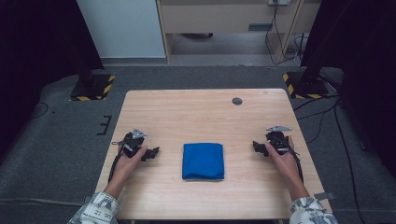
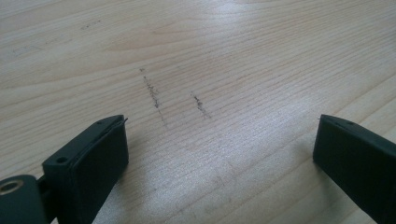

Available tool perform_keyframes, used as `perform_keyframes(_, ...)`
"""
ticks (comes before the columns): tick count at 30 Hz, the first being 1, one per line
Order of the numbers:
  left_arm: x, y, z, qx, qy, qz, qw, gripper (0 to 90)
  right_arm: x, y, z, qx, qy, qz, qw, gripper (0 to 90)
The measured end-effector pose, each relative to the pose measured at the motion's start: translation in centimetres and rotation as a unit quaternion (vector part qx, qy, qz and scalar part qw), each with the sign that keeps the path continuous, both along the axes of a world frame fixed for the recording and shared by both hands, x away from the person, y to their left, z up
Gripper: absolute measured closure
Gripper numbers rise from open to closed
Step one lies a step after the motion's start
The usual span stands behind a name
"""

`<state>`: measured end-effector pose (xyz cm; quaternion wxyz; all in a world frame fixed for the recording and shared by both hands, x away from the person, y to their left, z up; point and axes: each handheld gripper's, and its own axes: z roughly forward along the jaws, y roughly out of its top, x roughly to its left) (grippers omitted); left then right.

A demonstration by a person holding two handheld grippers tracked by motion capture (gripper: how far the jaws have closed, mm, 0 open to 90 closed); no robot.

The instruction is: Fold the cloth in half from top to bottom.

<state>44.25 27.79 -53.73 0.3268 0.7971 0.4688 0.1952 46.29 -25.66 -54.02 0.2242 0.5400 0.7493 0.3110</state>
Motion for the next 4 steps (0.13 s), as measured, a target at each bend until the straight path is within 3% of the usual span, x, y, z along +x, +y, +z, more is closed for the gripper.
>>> perform_keyframes(4, -0.03, -0.02, 0.0, 0.0, 0.0, 0.002, 1.0, 2.3, -0.33, 0.22, -0.03, -0.001, 0.001, -0.031, 0.9995, 0.4)
